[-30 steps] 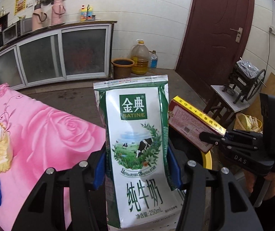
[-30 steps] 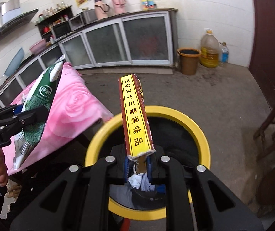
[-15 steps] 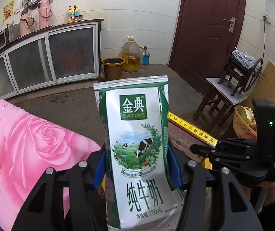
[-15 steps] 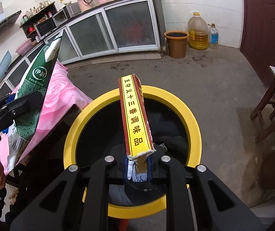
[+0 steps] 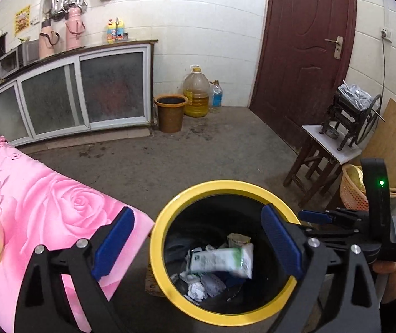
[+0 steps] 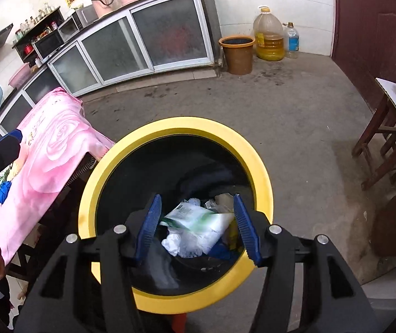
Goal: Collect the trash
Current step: 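Move both open tools back over the table items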
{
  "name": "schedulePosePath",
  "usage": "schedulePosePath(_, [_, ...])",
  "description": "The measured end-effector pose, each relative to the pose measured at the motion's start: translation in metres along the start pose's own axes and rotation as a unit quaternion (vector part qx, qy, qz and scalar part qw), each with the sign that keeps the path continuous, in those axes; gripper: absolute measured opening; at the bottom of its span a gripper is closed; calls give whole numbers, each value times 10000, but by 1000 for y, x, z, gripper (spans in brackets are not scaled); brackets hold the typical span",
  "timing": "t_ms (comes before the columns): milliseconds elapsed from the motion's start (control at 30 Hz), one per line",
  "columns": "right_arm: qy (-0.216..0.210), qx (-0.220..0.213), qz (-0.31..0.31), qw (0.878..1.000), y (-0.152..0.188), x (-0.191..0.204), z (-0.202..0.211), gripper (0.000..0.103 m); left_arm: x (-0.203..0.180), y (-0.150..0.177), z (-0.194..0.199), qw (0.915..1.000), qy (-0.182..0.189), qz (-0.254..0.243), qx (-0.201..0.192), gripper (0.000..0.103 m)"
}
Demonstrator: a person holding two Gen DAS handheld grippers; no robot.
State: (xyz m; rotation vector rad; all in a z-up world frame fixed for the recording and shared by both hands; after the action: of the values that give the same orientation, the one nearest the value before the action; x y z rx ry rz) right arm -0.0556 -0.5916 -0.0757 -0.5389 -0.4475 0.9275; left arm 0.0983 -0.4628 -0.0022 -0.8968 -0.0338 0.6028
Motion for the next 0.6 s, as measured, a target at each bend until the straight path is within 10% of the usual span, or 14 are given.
schedulePosePath(600, [-407,-380,780,9954,-32,88,22,52,65,-15,116,9935,-404,565,-899,93])
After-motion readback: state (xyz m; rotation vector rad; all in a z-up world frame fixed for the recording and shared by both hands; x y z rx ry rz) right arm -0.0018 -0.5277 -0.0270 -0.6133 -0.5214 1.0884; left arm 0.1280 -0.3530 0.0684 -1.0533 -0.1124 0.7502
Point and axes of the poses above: each gripper's, at about its wrist camera, not at the fingertips, and z roughly against the way its jaws point, x to its left, y to its underside, the point moved 4 cm from there along -z, roughly the way its jaws point, and after that the axes turned 10 degrees about z, right-handed, at the moved point
